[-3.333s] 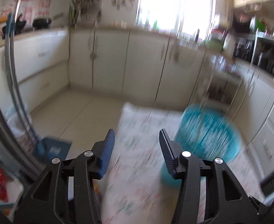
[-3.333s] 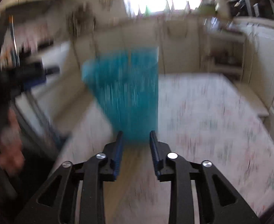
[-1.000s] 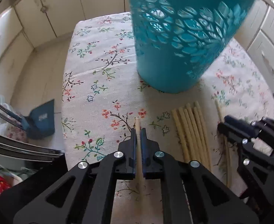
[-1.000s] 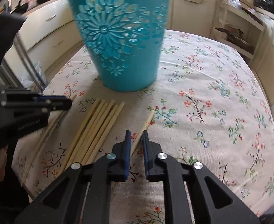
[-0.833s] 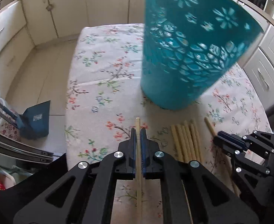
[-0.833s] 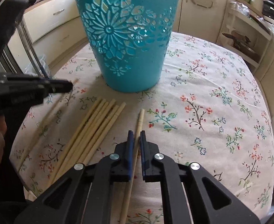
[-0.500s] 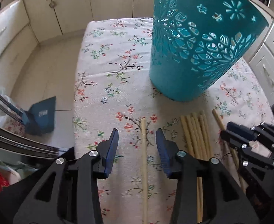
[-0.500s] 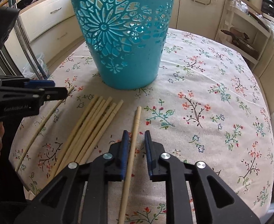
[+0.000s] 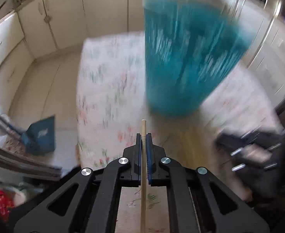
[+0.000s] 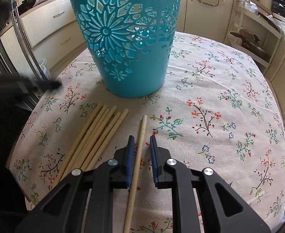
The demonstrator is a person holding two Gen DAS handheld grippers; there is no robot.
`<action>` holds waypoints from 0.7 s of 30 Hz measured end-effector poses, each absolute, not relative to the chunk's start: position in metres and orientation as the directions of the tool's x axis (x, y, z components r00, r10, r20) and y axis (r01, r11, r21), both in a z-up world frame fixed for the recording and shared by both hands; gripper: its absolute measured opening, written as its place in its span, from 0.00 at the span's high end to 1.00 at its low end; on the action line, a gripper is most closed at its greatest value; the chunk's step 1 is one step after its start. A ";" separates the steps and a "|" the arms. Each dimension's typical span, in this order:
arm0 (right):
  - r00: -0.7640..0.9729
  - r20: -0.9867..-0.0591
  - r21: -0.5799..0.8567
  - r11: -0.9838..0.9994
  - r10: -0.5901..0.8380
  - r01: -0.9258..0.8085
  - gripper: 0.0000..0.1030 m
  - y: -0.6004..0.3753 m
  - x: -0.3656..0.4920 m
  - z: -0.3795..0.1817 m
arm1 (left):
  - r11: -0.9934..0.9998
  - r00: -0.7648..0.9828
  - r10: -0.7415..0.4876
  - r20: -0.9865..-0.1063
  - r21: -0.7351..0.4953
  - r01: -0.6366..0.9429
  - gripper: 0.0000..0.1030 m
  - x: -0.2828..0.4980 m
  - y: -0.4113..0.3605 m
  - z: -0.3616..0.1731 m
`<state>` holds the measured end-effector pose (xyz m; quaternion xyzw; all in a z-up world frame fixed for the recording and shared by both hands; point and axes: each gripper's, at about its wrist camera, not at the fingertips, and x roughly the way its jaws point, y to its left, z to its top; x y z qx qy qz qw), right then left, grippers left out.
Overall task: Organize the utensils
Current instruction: 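Drop the stick into the teal basket with the left tool while the right tool grips a single stick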
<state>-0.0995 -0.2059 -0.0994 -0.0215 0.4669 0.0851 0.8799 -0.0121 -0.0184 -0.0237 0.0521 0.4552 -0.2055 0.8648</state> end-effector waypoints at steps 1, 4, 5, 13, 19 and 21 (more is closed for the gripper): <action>0.552 -0.824 0.044 0.984 0.132 -0.170 0.84 -0.207 -0.099 -0.100 | 0.902 0.548 -0.348 -0.760 -0.113 0.416 0.96 -0.016 -0.013 -0.003; 0.557 -0.819 0.049 0.985 0.135 -0.168 0.83 -0.207 -0.100 -0.100 | 0.875 0.667 -0.447 -0.596 -0.138 0.463 0.96 -0.027 -0.005 0.059; 0.558 -0.819 0.047 0.984 0.135 -0.169 0.83 -0.206 -0.100 -0.100 | 0.867 0.706 -0.477 -0.523 -0.147 0.476 0.96 -0.030 -0.004 0.081; 0.572 -0.805 0.069 0.981 0.161 -0.180 0.71 -0.203 -0.103 -0.100 | 0.874 0.870 -0.470 -0.149 -0.218 0.435 0.96 -0.008 -0.043 0.158; 0.591 -0.792 0.032 0.978 0.151 -0.208 0.63 -0.195 -0.103 -0.102 | 0.887 0.893 -0.425 -0.148 -0.262 0.379 0.96 0.046 -0.070 0.126; 0.591 -0.791 0.038 0.977 0.156 -0.208 0.63 -0.196 -0.102 -0.102 | 0.895 0.898 -0.409 -0.163 -0.263 0.360 0.96 0.053 -0.070 0.111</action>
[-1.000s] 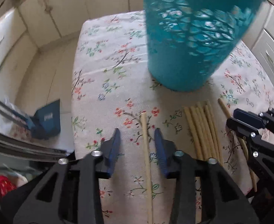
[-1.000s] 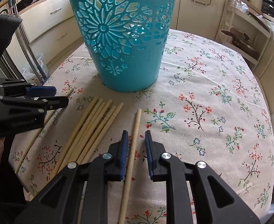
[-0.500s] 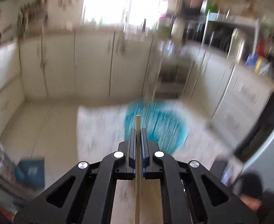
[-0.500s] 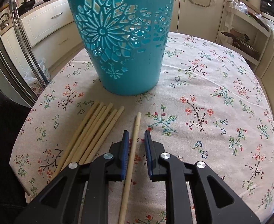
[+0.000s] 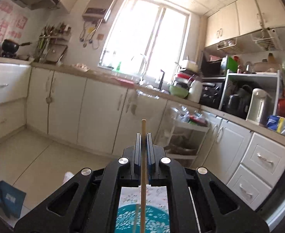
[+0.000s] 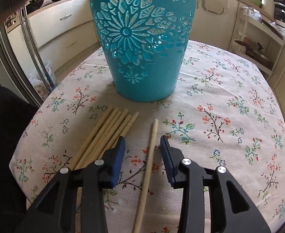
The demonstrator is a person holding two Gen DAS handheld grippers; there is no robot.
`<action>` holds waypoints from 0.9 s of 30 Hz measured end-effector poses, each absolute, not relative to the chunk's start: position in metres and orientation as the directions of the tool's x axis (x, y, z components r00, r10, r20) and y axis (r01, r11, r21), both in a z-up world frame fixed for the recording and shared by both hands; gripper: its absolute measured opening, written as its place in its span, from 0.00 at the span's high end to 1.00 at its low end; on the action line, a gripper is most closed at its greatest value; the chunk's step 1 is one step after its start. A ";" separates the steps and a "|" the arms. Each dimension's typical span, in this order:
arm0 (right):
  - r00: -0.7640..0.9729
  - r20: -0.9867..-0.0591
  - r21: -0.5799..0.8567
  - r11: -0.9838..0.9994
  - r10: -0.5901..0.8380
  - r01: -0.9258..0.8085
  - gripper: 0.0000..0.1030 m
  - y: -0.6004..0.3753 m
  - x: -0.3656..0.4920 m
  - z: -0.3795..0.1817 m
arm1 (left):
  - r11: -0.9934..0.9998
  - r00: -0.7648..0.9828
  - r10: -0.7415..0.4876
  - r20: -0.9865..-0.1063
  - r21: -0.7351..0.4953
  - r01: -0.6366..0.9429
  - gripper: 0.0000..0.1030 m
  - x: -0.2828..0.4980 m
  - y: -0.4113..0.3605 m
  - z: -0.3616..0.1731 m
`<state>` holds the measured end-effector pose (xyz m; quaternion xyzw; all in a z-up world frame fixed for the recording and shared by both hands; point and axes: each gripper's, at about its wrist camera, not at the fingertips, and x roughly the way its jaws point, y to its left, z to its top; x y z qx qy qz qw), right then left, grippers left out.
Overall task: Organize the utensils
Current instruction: 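Drop the stick into the teal basket with the left tool while the right tool grips a single stick, then lift the stick with the right tool over the basket and release it inside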
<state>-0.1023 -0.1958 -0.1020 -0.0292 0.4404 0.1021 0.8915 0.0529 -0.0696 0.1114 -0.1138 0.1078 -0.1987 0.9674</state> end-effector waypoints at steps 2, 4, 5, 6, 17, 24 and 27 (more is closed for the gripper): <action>0.591 -0.792 0.036 0.977 0.155 -0.208 0.63 -0.196 -0.101 -0.102 | 0.902 0.901 -0.398 -0.174 -0.256 0.349 0.96 0.053 -0.065 0.099; 0.588 -0.793 0.038 0.977 0.157 -0.209 0.63 -0.196 -0.100 -0.102 | 0.912 0.898 -0.387 -0.209 -0.234 0.338 0.96 0.056 -0.063 0.084; 0.586 -0.794 0.044 0.977 0.160 -0.208 0.63 -0.197 -0.099 -0.102 | 0.916 0.896 -0.380 -0.231 -0.225 0.331 0.96 0.058 -0.063 0.077; 0.585 -0.794 0.050 0.977 0.164 -0.206 0.63 -0.197 -0.099 -0.102 | 0.918 0.889 -0.381 -0.254 -0.218 0.331 0.96 0.059 -0.064 0.070; 0.552 -0.809 0.113 0.976 0.199 -0.186 0.70 -0.210 -0.097 -0.100 | 0.929 0.853 -0.371 -0.367 -0.161 0.335 0.85 0.031 -0.054 0.048; 0.539 -0.832 0.027 0.981 0.128 -0.192 0.76 -0.200 -0.093 -0.099 | 0.934 0.850 -0.358 -0.386 -0.163 0.318 0.61 0.011 -0.035 0.042; 0.538 -0.835 0.005 0.980 0.113 -0.198 0.79 -0.197 -0.091 -0.100 | 0.931 0.849 -0.364 -0.384 -0.169 0.324 0.55 0.008 -0.032 0.043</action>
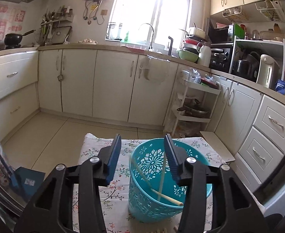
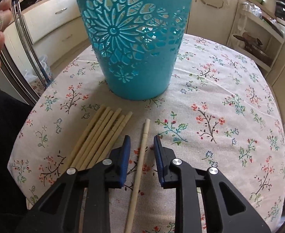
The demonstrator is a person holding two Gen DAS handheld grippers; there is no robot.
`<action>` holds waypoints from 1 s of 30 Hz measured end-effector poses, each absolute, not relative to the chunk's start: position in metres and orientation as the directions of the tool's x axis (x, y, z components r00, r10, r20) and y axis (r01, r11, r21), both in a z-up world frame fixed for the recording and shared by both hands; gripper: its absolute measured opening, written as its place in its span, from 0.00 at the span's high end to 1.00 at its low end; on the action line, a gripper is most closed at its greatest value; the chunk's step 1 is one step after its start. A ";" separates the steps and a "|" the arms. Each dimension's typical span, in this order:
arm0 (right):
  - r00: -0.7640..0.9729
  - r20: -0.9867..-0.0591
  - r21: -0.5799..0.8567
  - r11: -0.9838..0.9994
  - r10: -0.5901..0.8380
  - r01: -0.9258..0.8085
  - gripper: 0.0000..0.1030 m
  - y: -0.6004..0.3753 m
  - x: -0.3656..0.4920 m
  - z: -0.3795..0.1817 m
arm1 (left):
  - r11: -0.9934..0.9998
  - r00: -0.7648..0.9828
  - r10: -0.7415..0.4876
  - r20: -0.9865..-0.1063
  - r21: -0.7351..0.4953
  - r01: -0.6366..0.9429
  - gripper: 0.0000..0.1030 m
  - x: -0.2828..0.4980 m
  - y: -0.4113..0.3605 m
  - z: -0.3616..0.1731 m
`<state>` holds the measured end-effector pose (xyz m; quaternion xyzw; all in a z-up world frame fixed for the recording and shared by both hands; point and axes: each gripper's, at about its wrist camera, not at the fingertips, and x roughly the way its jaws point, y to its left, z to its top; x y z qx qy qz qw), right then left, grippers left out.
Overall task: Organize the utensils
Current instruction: 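Lift the stick with the right tool over the basket and release it inside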
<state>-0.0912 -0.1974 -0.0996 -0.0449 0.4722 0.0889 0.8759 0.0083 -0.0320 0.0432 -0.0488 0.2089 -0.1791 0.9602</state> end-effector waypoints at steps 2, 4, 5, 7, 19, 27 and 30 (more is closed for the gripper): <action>0.541 -0.835 -0.002 0.982 0.103 -0.190 0.93 -0.197 -0.091 -0.099 | 0.929 0.844 -0.369 -0.388 -0.178 0.325 0.52 0.007 -0.029 0.043; 0.559 -0.824 0.012 0.988 0.096 -0.153 0.94 -0.203 -0.095 -0.097 | 0.928 0.845 -0.371 -0.386 -0.188 0.322 0.48 0.005 -0.025 0.044; 0.577 -0.809 0.035 0.990 0.108 -0.136 0.94 -0.207 -0.098 -0.094 | 0.929 0.848 -0.367 -0.383 -0.188 0.318 0.48 0.004 -0.023 0.044; 0.672 -0.723 0.127 0.987 0.161 -0.100 0.94 -0.218 -0.113 -0.072 | 0.933 0.856 -0.356 -0.374 -0.184 0.308 0.46 0.001 -0.020 0.045; 0.992 0.021 0.786 0.611 0.125 -0.094 0.94 -0.300 -0.115 0.046 | 0.979 0.986 -0.161 -0.052 -0.133 0.153 0.45 -0.055 -0.012 0.075; 0.996 0.075 0.820 0.566 0.047 -0.089 0.94 -0.296 -0.080 0.044 | 0.976 0.984 -0.177 -0.025 -0.135 0.172 0.45 -0.058 -0.016 0.084; 0.996 0.086 0.828 0.554 0.020 -0.082 0.94 -0.297 -0.080 0.043 | 0.975 0.983 -0.182 -0.029 -0.134 0.177 0.45 -0.059 -0.016 0.083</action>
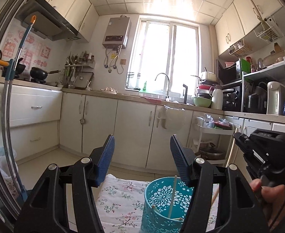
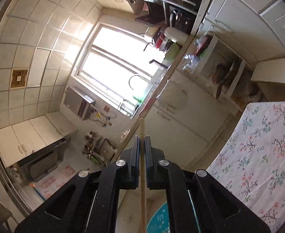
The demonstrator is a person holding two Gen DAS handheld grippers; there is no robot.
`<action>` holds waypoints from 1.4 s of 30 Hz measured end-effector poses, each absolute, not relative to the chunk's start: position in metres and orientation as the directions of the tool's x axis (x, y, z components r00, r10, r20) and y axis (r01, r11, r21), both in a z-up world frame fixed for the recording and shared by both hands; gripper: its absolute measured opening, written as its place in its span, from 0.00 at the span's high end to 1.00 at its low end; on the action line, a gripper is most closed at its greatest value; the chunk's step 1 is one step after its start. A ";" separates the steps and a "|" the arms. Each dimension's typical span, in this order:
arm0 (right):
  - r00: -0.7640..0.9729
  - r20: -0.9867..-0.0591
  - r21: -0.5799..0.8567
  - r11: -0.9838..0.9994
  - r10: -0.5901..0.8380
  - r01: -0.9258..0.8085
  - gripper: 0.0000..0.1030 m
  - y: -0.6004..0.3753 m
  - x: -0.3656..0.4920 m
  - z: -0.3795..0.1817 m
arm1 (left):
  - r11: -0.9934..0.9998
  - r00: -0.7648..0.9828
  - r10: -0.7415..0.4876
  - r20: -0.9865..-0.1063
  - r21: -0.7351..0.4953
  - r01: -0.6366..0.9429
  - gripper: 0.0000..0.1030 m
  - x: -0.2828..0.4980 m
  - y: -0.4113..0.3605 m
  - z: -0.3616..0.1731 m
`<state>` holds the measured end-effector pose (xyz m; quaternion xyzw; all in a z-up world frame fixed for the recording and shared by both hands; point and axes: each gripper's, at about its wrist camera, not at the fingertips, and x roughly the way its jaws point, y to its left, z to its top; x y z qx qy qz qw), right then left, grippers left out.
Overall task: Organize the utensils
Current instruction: 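Lift the stick with the right tool over the basket and release it inside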
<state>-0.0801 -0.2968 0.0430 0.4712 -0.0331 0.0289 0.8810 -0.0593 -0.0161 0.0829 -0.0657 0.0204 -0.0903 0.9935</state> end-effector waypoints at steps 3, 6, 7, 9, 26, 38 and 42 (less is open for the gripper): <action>0.998 0.063 0.775 0.630 -0.006 -0.045 0.94 -0.291 -0.077 0.045 | 0.975 0.982 -0.183 -0.037 -0.135 0.176 0.45 -0.056 -0.018 0.082; 1.000 0.016 0.728 0.686 -0.008 -0.006 0.94 -0.282 -0.071 0.033 | 0.975 0.982 -0.182 -0.045 -0.139 0.174 0.45 -0.054 -0.018 0.082; 1.000 -0.002 0.713 0.701 -0.002 0.003 0.94 -0.279 -0.071 0.029 | 0.976 0.983 -0.179 -0.046 -0.135 0.172 0.45 -0.054 -0.019 0.082; 0.999 -0.032 0.684 0.729 0.023 0.005 0.93 -0.272 -0.072 0.021 | 0.977 0.983 -0.178 -0.050 -0.127 0.170 0.45 -0.053 -0.019 0.081; 0.998 0.048 0.729 0.681 0.050 -0.069 0.92 -0.283 -0.064 0.046 | 0.977 0.984 -0.169 -0.064 -0.139 0.159 0.45 -0.048 -0.016 0.080; 0.982 -0.135 0.529 0.848 0.131 -0.040 0.91 -0.248 -0.078 0.014 | 0.978 0.982 -0.171 -0.080 -0.138 0.159 0.45 -0.047 -0.015 0.080; 0.974 -0.177 0.475 0.879 0.139 -0.039 0.89 -0.240 -0.083 0.007 | 0.981 0.980 -0.168 -0.103 -0.120 0.155 0.45 -0.044 -0.018 0.079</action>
